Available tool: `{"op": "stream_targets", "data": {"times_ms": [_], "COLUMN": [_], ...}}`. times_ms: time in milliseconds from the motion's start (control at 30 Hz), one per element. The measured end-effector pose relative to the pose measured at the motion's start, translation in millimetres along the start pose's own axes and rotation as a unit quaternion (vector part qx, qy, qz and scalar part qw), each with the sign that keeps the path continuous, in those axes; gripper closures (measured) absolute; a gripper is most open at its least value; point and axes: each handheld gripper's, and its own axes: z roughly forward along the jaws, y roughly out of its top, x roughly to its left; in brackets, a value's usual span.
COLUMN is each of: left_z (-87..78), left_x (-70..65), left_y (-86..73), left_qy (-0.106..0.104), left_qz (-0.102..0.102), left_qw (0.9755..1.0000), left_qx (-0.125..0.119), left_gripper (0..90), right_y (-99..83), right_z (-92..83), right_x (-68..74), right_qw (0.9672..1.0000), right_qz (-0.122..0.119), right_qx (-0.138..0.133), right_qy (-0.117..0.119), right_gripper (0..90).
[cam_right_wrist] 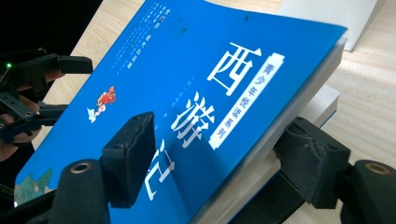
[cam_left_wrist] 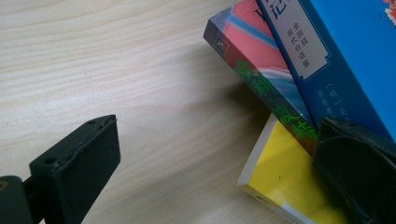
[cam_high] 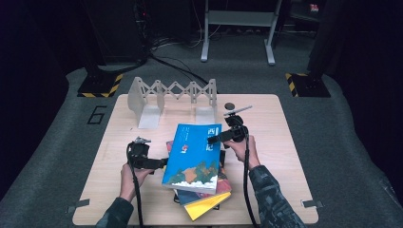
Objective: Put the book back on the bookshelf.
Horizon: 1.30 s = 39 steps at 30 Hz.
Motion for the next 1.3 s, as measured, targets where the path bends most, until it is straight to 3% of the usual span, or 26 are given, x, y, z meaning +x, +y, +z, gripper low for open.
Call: {"op": "stream_targets", "data": {"times_ms": [100,267,567,700,833,1033,1267,1300], "left_z": [0.5,0.9,2.8,2.7,2.9,3.7,3.6,3.8], "left_x": [0.3,1.0,-0.9,-1.1,-0.8,0.2,3.4,3.7], "left_y": [0.2,0.3,1.1,0.9,0.6,0.0,0.2,-0.1], "left_qy": [-0.001,-0.004,-0.004,-0.002,-0.003,-0.006,-0.007,-0.008], "left_qz": [0.0,-0.001,-0.002,-0.001,-0.003,-0.006,-0.016,-0.022], "left_qw": [1.0,1.0,1.0,1.0,1.0,1.0,0.9998,0.9997], "left_qx": [-0.001,0.001,0.006,0.003,0.003,0.004,-0.001,-0.002], "left_gripper": [0.4,0.3,0.5,0.5,0.4,0.1,0.0,0.0], "right_y": [2.1,11.2,24.8,25.3,26.2,28.9,28.9,28.8], "right_z": [0.5,7.6,9.3,5.2,3.2,-3.6,-8.5,-10.0], "right_x": [1.6,4.3,9.5,13.9,18.1,35.2,49.7,53.5], "right_qw": [0.9999,0.9996,0.9985,0.9981,0.9977,0.9935,0.9888,0.986], "right_qz": [-0.007,-0.016,-0.024,-0.033,-0.04,-0.087,-0.12,-0.137], "right_qx": [-0.011,-0.005,-0.011,-0.023,-0.023,-0.022,-0.031,-0.034], "right_qy": [0.001,-0.021,-0.049,-0.047,-0.049,-0.071,-0.084,-0.089], "right_gripper": [32.3,36.6,57.5,68.1,71.4,74.8,75.7,76.1]}}
